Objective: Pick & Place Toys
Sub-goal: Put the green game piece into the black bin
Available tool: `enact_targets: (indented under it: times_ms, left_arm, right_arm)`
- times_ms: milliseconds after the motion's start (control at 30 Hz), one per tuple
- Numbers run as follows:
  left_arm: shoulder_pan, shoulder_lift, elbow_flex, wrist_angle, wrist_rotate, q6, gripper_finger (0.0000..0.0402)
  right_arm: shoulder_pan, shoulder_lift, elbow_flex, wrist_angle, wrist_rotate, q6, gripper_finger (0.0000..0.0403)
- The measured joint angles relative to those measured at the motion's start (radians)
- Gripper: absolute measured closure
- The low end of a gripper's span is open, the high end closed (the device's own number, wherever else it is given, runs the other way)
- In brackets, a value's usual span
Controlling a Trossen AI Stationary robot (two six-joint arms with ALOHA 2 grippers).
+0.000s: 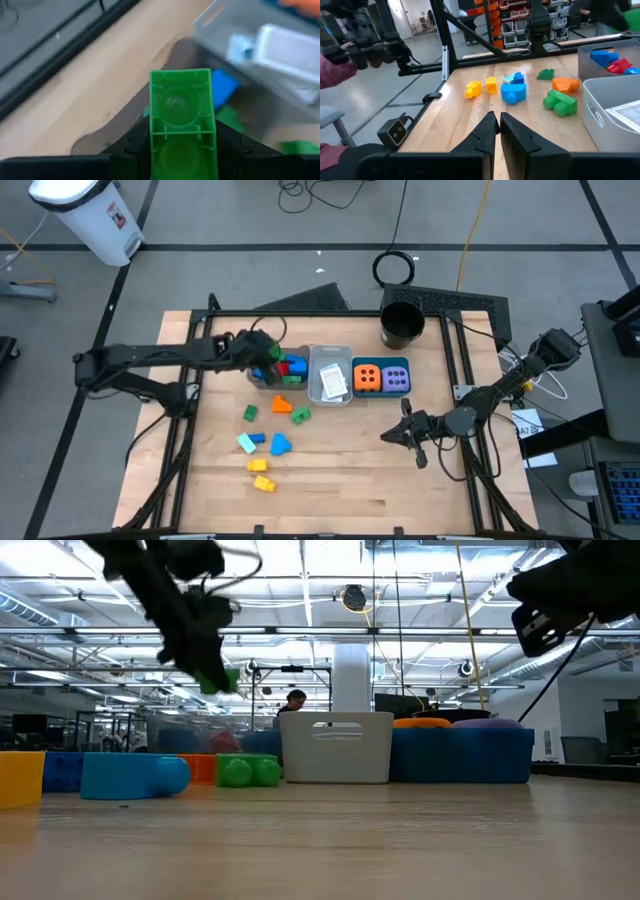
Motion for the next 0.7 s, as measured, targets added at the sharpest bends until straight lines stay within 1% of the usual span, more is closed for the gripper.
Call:
enact_targets:
  times_ms: [133, 267, 400, 567, 700]
  left_arm:
    - [0.096, 0.0, -0.088, 0.051, 0.038, -0.023, 0.0259]
    - [0.146, 0.0, -0.157, 0.128, 0.095, -0.03, 0.0259]
    - [0.154, 0.0, -0.21, 0.204, 0.117, -0.032, 0.0259]
    - [0.154, 0.003, -0.246, 0.284, 0.131, -0.07, 0.0259]
    - [0.151, 0.041, -0.25, 0.3, 0.142, -0.096, 0.0259]
  right_arm:
    - [-0.011, 0.0, 0.0, -0.01, -0.001, -0.008, 0.0385]
    - [-0.024, 0.0, 0.0, -0.012, -0.001, -0.023, 0.0385]
    - [-0.033, 0.0, 0.0, -0.009, -0.001, -0.015, 0.0385]
    - [-0.033, 0.0, 0.0, -0.008, -0.002, -0.019, 0.0385]
    - [-0.033, -0.005, 0.0, -0.008, -0.008, -0.02, 0.0385]
